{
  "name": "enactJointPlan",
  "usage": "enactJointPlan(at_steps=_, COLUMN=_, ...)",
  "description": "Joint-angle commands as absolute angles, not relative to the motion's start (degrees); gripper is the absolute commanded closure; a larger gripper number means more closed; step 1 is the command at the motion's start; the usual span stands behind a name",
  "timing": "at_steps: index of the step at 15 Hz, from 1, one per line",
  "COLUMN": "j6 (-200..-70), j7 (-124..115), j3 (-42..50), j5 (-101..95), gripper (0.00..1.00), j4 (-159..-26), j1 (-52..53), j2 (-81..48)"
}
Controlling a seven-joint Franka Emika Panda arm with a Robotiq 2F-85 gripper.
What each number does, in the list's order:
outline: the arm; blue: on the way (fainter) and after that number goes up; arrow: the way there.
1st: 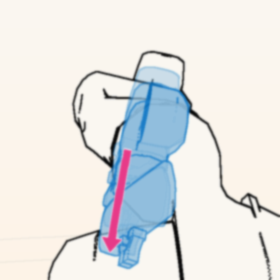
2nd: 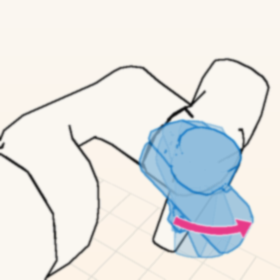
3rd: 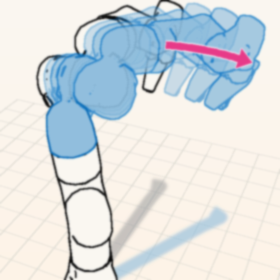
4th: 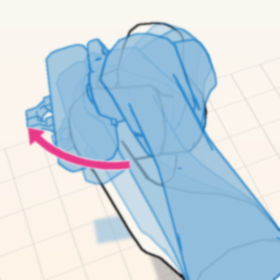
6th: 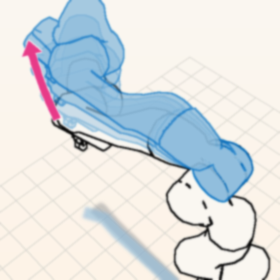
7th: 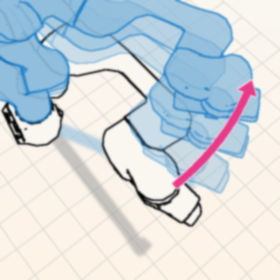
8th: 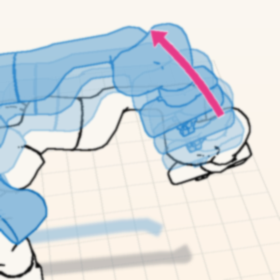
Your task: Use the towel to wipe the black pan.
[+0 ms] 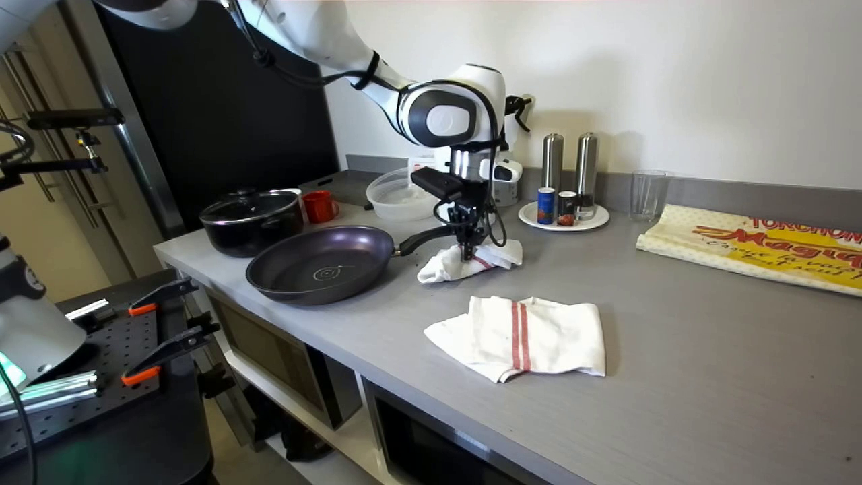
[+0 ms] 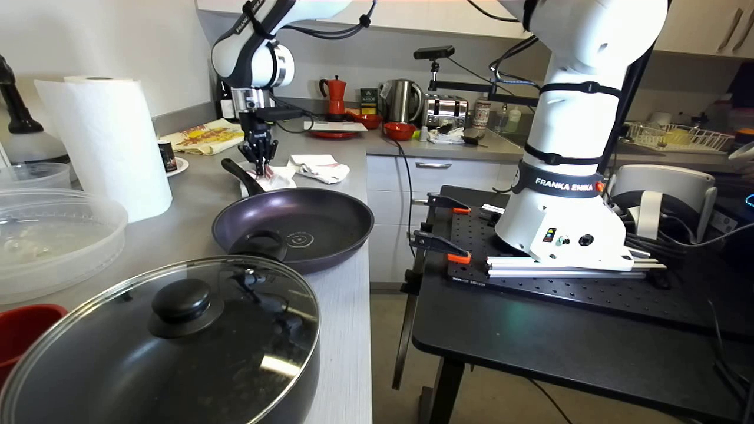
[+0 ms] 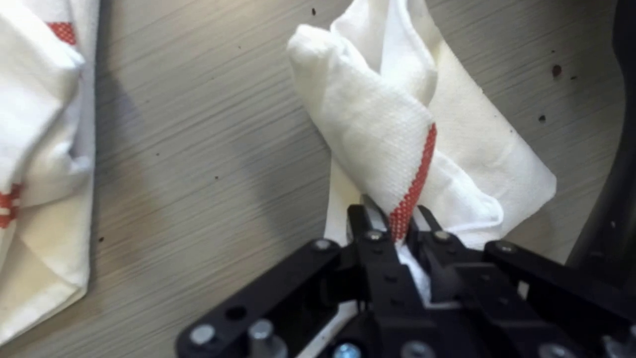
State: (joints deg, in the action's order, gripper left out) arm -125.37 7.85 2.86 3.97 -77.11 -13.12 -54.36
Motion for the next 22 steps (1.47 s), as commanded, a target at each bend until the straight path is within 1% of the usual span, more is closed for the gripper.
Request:
enactJointPlan(at_steps=1, j6=-128.93, j7=8.70, j3=2.13, j5=5.52, gripper=0.97, j4=-83.22, j1=-14.78, j2=-47.48)
enactJointPlan(at_steps=11, j6=-140.25, j7=14.25, j3=2.46, j5=3.09, gripper=0.97, j4=-107.78, j1=-13.68, j2=-21.52)
enactJointPlan(at_steps=17, j6=-141.60, j7=20.10, j3=1.87, j5=-1.07, gripper=0.97, j4=-124.52, j1=-9.60, j2=-5.84)
enactJointPlan(at_steps=22, j6=-142.08, j7=21.47, j3=0.27, j5=-3.96, gripper=0.97, j4=-133.56, j1=-4.58, j2=1.77)
